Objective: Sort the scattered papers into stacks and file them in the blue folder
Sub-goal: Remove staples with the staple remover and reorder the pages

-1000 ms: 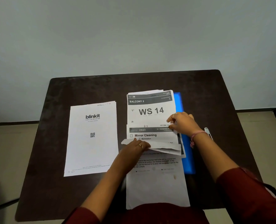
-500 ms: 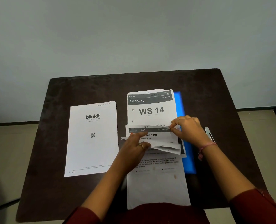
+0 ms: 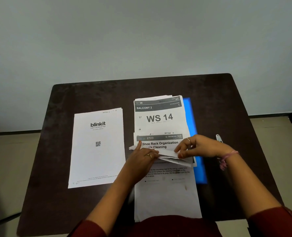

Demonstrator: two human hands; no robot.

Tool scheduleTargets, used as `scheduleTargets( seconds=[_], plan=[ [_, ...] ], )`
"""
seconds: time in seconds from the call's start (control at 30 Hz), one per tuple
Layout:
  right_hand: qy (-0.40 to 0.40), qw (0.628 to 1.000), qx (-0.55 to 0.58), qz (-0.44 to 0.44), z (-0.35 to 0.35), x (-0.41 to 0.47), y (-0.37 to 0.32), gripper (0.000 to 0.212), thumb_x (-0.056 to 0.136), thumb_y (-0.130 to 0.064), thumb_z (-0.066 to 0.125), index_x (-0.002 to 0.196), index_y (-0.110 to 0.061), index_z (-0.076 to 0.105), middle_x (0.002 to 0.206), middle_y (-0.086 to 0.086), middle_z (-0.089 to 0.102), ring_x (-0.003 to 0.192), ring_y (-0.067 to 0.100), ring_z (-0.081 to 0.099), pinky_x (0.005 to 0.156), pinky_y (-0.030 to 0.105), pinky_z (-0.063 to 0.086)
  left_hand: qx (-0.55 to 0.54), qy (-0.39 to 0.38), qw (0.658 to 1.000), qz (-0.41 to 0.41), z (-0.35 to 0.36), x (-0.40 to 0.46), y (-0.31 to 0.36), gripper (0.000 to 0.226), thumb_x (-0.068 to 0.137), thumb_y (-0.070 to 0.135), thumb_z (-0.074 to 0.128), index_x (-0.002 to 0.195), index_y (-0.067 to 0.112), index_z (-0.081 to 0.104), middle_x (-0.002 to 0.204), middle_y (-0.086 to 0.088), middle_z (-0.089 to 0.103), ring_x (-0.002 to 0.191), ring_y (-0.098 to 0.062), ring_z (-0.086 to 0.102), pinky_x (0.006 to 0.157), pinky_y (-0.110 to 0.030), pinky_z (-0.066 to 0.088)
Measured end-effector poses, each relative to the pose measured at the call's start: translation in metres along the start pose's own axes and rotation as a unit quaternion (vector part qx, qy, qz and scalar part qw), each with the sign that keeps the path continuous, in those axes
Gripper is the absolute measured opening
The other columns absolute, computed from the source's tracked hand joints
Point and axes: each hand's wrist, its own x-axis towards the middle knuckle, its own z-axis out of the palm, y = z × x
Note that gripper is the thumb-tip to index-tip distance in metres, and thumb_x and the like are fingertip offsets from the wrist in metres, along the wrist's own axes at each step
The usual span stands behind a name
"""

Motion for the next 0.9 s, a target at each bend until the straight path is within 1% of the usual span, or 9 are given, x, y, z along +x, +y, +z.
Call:
scheduleTargets(
  seconds=[0.07, 0.17, 0.23, 0.3, 0.43, 0.57, 0.67, 0.77, 0.9],
  plan=[
    [0.076, 0.996, 0.037, -0.006, -0.003, 0.01, 0.004, 0.009, 0.081, -0.027, 0.074, 0.089, -0.024, 0.076, 0.099, -0.004, 0.073, 0.097, 0.014, 0.066, 0.088, 0.027, 0.051, 0.002, -0.024, 1.0, -0.014, 0.001, -0.002, 0.0, 0.017, 0.081, 0.005, 0.069, 0.097, 0.009, 0.073, 0.098, -0.006, 0.073, 0.09, -0.023, 0.07, 0.096, -0.059, 0.041],
    [0.234, 0.97, -0.07, 0.019, -0.01, 0.033, 0.012, 0.013, 0.084, -0.018, 0.072, 0.096, -0.022, 0.072, 0.095, -0.002, 0.071, 0.087, 0.013, 0.064, 0.079, 0.02, 0.047, -0.035, -0.062, 0.996, -0.051, -0.002, -0.004, 0.002, 0.027, 0.083, 0.004, 0.066, 0.11, 0.009, 0.069, 0.111, -0.008, 0.069, 0.103, -0.028, 0.066, 0.094, -0.047, 0.051],
    [0.247, 0.957, -0.144, 0.057, -0.014, 0.045, 0.016, 0.025, 0.084, -0.019, 0.071, 0.109, -0.021, 0.069, 0.107, 0.001, 0.068, 0.093, 0.014, 0.06, 0.085, 0.023, 0.046, -0.073, -0.076, 0.99, -0.094, -0.008, -0.003, 0.006, 0.028, 0.094, 0.011, 0.055, 0.121, 0.014, 0.065, 0.124, -0.003, 0.062, 0.115, -0.019, 0.057, 0.099, -0.026, 0.043],
    [0.226, 0.949, -0.201, 0.09, -0.016, 0.053, 0.017, 0.033, 0.084, -0.022, 0.07, 0.117, -0.022, 0.066, 0.118, -0.001, 0.065, 0.104, 0.016, 0.058, 0.096, 0.031, 0.045, -0.082, -0.091, 0.986, -0.112, -0.01, -0.002, 0.007, 0.03, 0.097, 0.013, 0.05, 0.125, 0.015, 0.062, 0.129, -0.001, 0.058, 0.119, -0.016, 0.053, 0.096, -0.016, 0.034],
    [0.215, 0.93, -0.276, 0.112, -0.017, 0.057, 0.012, 0.036, 0.083, -0.026, 0.071, 0.118, -0.026, 0.064, 0.12, -0.007, 0.062, 0.113, 0.016, 0.056, 0.101, 0.036, 0.04, -0.09, -0.086, 0.982, -0.143, -0.013, 0.002, 0.009, 0.029, 0.098, 0.011, 0.05, 0.124, 0.013, 0.061, 0.125, -0.003, 0.06, 0.116, -0.018, 0.054, 0.092, -0.018, 0.036],
    [0.235, 0.927, -0.273, 0.104, -0.018, 0.057, 0.009, 0.026, 0.083, -0.023, 0.071, 0.107, -0.029, 0.067, 0.095, -0.01, 0.063, 0.097, 0.012, 0.058, 0.095, 0.034, 0.038, -0.09, -0.091, 0.981, -0.149, -0.014, 0.004, 0.011, 0.027, 0.098, 0.013, 0.052, 0.123, 0.011, 0.061, 0.12, -0.006, 0.063, 0.111, -0.02, 0.058, 0.092, -0.028, 0.047],
    [0.247, 0.924, -0.276, 0.097, -0.016, 0.056, 0.009, 0.017, 0.083, -0.023, 0.07, 0.098, -0.03, 0.067, 0.083, -0.012, 0.065, 0.089, 0.01, 0.059, 0.096, 0.035, 0.039, -0.092, -0.082, 0.984, -0.132, -0.01, 0.001, 0.007, 0.03, 0.089, 0.004, 0.064, 0.119, 0.009, 0.065, 0.108, -0.009, 0.067, 0.097, -0.024, 0.064, 0.078, -0.038, 0.057],
    [0.267, 0.917, -0.28, 0.091, -0.015, 0.053, 0.011, 0.013, 0.084, -0.022, 0.068, 0.094, -0.031, 0.069, 0.084, -0.013, 0.068, 0.092, 0.01, 0.06, 0.094, 0.035, 0.037, -0.102, -0.071, 0.979, -0.159, -0.015, 0.004, 0.012, 0.018, 0.096, 0.021, 0.055, 0.109, 0.019, 0.068, 0.111, 0.002, 0.063, 0.104, -0.015, 0.059, 0.089, -0.033, 0.05],
    [0.283, 0.913, -0.284, 0.07, -0.011, 0.047, 0.014, 0.009, 0.088, -0.028, 0.065, 0.093, -0.033, 0.072, 0.091, -0.014, 0.071, 0.098, 0.011, 0.061, 0.095, 0.036, 0.039, -0.029, -0.077, 0.991, -0.107, -0.01, 0.006, 0.009, 0.017, 0.096, 0.038, 0.051, 0.099, 0.029, 0.064, 0.111, 0.013, 0.06, 0.106, -0.009, 0.055, 0.089, -0.028, 0.044]
  ],
)
